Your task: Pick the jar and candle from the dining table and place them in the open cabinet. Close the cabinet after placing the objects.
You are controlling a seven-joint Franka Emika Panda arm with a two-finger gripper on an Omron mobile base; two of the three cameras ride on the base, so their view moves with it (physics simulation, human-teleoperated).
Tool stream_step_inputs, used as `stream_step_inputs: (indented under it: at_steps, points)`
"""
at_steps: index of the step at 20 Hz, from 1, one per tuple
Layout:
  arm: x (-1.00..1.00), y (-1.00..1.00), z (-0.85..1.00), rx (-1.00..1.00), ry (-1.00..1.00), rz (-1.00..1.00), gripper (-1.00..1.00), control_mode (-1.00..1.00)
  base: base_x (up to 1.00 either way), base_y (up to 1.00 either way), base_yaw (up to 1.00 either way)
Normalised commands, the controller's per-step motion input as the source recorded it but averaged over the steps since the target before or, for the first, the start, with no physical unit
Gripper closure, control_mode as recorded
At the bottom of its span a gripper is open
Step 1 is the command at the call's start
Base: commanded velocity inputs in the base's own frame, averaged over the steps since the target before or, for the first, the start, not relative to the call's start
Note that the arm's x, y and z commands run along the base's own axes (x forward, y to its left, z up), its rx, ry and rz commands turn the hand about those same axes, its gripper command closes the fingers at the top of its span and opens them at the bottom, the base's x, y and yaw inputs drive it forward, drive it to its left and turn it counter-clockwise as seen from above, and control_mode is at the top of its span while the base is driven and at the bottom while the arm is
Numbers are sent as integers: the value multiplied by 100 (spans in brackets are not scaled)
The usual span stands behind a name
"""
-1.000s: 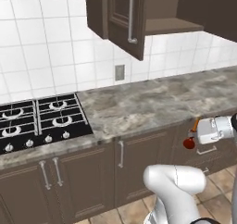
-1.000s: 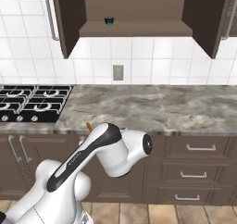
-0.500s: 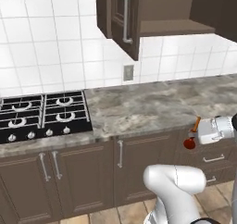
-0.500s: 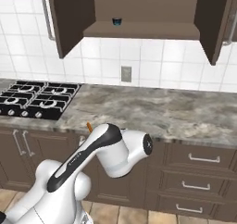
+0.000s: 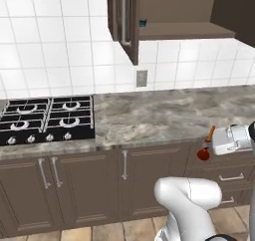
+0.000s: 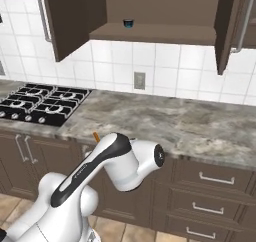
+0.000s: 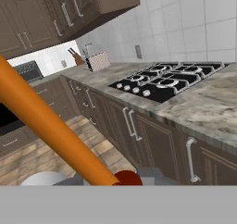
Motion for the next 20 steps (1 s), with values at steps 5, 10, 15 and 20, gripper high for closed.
stream_step_inputs:
  at_steps: [5,10,15,20]
  points:
    - [0,0,0,0,0,0,100,100,8,-46,20]
    - [0,0,0,0,0,0,100,100,7,-47,18]
    - [0,0,0,0,0,0,100,100,28,-28,8]
    - [0,0,0,0,0,0,100,100,41,-7,0]
